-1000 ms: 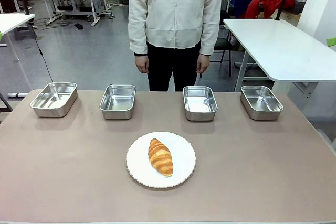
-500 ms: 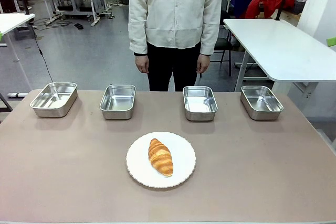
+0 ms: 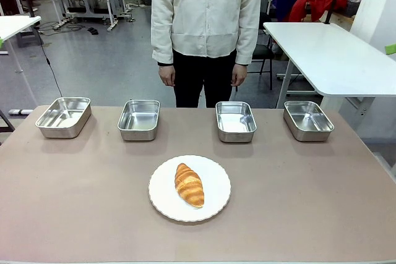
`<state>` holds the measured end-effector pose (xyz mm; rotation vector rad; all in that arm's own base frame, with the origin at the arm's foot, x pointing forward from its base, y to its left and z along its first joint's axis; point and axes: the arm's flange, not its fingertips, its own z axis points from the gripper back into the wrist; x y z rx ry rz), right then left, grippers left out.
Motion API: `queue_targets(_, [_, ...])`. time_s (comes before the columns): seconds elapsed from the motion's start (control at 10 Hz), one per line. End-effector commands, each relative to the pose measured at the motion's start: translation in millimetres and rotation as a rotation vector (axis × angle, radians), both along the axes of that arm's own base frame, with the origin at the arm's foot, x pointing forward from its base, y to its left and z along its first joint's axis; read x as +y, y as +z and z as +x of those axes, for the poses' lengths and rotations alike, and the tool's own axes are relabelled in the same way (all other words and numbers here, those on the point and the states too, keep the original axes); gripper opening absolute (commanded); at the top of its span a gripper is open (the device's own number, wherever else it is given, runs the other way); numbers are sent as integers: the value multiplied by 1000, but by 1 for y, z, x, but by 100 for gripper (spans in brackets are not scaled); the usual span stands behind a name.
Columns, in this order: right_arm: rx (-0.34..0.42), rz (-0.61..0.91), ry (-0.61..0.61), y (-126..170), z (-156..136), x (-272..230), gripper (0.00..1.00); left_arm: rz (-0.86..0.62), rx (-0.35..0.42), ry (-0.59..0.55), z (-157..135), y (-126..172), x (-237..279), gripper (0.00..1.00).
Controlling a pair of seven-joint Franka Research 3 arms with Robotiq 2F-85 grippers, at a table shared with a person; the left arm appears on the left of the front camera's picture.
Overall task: Place the bread in the container.
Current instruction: Place the Butter Roll into the Airtight Container indicated by the human.
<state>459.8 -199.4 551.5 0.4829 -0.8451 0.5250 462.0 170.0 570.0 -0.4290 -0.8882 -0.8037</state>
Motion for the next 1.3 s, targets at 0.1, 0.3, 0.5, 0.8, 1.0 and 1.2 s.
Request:
queue_targets(0.1, [-3, 1, 1, 1, 0, 1, 100, 1, -5, -9, -1, 0, 1, 100])
queue_targets(0.3, [-3, 1, 1, 1, 0, 1, 100, 1, -5, -9, -1, 0, 1, 100])
queue_targets(0.5, [-3, 1, 1, 1, 0, 1, 100, 1, -5, -9, -1, 0, 1, 100])
queue_targets(0.8, [-3, 1, 1, 1, 0, 1, 100, 1, -5, -9, -1, 0, 1, 100])
queue_targets(1.0, [-3, 1, 1, 1, 0, 1, 100, 1, -5, -9, -1, 0, 1, 100])
queue_targets(1.2, [-3, 1, 1, 1, 0, 1, 100, 1, -5, -9, -1, 0, 1, 100])
